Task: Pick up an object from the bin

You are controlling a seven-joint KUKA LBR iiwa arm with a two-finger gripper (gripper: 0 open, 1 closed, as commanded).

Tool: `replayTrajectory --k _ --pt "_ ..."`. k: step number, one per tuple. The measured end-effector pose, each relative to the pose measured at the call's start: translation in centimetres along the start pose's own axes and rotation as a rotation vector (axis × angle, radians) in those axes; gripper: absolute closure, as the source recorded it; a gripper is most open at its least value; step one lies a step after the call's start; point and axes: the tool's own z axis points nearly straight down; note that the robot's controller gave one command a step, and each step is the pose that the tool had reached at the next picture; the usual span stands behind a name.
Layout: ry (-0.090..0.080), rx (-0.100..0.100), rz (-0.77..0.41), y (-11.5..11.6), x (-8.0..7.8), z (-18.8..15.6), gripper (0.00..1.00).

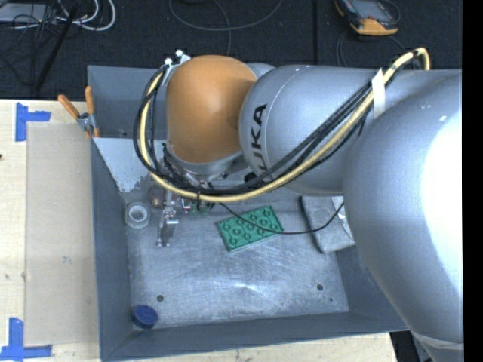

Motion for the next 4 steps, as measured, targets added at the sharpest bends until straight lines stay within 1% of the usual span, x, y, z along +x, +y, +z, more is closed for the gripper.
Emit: replayTrajectory --k 1,2,3,4 --pt "0.003 0.005 -0.091 -7.2 -2.5 5.8 0.00" --pt "0.004 0.004 0.121 -14.5 -0.9 10.9 0.00" --pt "-0.012 -0.004 0.011 -19.7 0.1 11.2 0.00" --pt "-0.013 -0.004 0.011 -19.7 0.0 11.1 1.00"
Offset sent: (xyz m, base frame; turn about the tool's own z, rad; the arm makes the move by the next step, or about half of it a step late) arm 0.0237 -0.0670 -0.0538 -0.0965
